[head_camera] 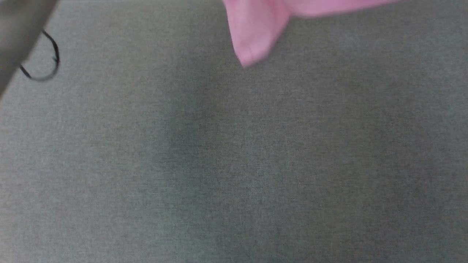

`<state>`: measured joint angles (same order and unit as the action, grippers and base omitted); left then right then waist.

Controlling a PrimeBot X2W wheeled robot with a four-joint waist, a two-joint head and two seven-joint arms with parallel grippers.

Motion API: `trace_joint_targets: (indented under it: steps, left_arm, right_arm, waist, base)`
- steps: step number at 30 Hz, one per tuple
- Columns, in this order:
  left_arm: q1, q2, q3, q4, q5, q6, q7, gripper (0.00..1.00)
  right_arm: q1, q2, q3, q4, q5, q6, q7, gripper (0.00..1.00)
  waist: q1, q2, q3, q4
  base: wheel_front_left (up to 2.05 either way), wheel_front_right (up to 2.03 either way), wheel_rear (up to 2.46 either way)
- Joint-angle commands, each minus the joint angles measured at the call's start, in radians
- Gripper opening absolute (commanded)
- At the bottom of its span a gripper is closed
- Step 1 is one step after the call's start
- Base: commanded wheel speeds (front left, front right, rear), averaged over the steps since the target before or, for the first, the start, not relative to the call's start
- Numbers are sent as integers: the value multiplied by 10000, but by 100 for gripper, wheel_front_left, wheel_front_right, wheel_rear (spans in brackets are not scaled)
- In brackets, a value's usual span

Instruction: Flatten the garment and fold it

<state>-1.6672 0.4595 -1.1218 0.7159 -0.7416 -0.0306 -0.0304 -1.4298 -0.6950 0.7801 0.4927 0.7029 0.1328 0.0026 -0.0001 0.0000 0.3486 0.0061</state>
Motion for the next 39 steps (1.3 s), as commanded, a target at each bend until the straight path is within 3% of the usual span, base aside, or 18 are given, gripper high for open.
trace_joint_targets:
  steps: [1,10,18,22,26,31,39]
  left_arm:
    - [-504,30,168,102,221,243,-312,0]
    - [-1802,-10,723,758,422,756,-1240,0]
    - [-508,-97,810,1308,112,829,-2004,0]
    - [946,-5,1001,1121,-72,1017,-2266,0]
    - [2901,222,1661,-144,-30,1604,-2307,0]
    - [6333,769,2565,-2369,372,2483,-2311,0]
    - [11206,1817,3275,-4533,270,3306,-2312,0]
  right_arm:
    - [-672,248,-232,378,-454,-21,-253,0]
    - [-2780,1125,-728,1868,-1400,-21,-989,0]
    - [-2035,1744,127,2593,-1268,-21,-1509,0]
    - [-875,1763,795,2439,-828,-21,-1965,0]
    - [563,1511,1415,1801,-211,-21,-2330,0]
    - [2730,860,1783,489,445,-21,-2571,0]
    - [6381,-235,1927,-1548,911,-21,-2631,0]
  waist:
    - [1,0,564,132]
    - [1,0,1548,298]
    - [1,0,1844,286]
    - [1,0,1641,255]
    - [1,0,1147,285]
    - [1,0,302,234]
    - [1,0,-1026,36]
  base:
    - [0,0,0]
    - [0,0,0]
    - [0,0,0]
    - [0,0,0]
    - [0,0,0]
    - [0,0,0]
    - [0,0,0]
